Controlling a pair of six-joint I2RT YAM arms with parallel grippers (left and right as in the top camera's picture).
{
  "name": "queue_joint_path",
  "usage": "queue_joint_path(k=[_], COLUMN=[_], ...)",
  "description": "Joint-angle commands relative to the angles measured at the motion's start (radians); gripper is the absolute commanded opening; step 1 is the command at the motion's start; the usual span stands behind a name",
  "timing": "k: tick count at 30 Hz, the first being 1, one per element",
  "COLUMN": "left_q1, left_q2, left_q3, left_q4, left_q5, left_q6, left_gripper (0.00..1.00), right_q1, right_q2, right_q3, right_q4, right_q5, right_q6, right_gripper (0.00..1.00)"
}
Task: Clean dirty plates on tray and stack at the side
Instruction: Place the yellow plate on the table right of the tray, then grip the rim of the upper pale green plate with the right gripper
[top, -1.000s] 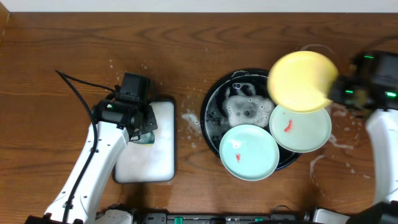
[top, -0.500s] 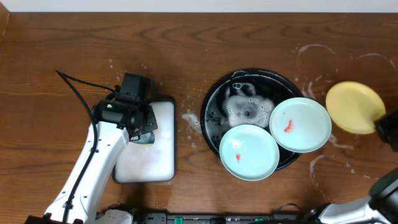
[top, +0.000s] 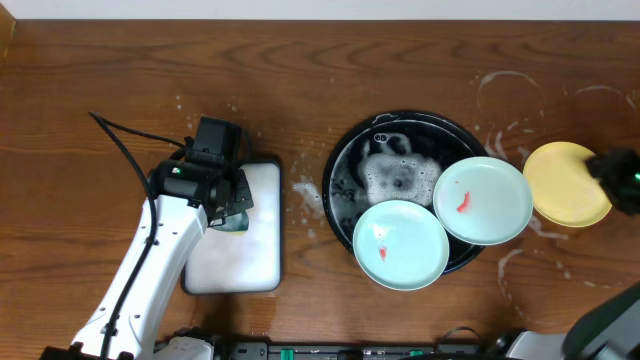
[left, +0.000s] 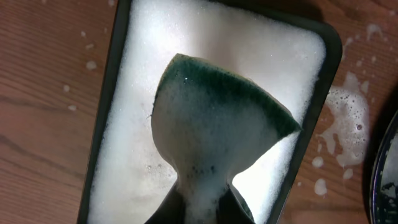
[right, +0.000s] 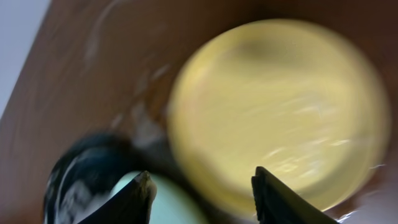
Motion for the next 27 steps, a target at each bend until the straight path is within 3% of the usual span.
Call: queue_joint_path(k=[1,4,7,16,17,22,27], left_q1=[0.005,0.005,0.005,0.005,0.005,0.005,0.005], left_q2=[-0.002,-0.002,-0.002,-0.002,-0.002,-0.002,-0.002], left_q3=[-0.004,-0.004,-0.004,-0.004,-0.004,-0.004,-0.004], left_q4=[-0.002,-0.002,-0.002,-0.002,-0.002,0.002,-0.005], left_q5=[-0.005,-0.005,-0.005,-0.005,-0.005,-0.005,-0.005], left_q6=[0.01,0.01,0.01,0.01,0.01,0.01,0.01], left_gripper=[0.07,0.08,0.07,0.08,0.08,0.07,0.08], right_q1=[0.14,0.292,0.394,0.448,0.445,0.447,0.447], right_q2=[-0.09,-0.11,-0.102,-0.101,-0.101,-0.101,-0.101], right_q3=[0.004,0.001,-0.039,-0.267,-0.278,-0.29,-0.289], right_q4=[-0.098,-0.237,-0.261,-0.068,-0.045,0.038,0.102], right_q5=[0.071,0.369,0.579,0.702,0.692,0.511,0.438], right_q6=[-0.05,-0.007,0.054,0.119,0.119,0.051,0.071], right_gripper=[0.52,0.52,0.52,0.5,0.48,0.04,0.01])
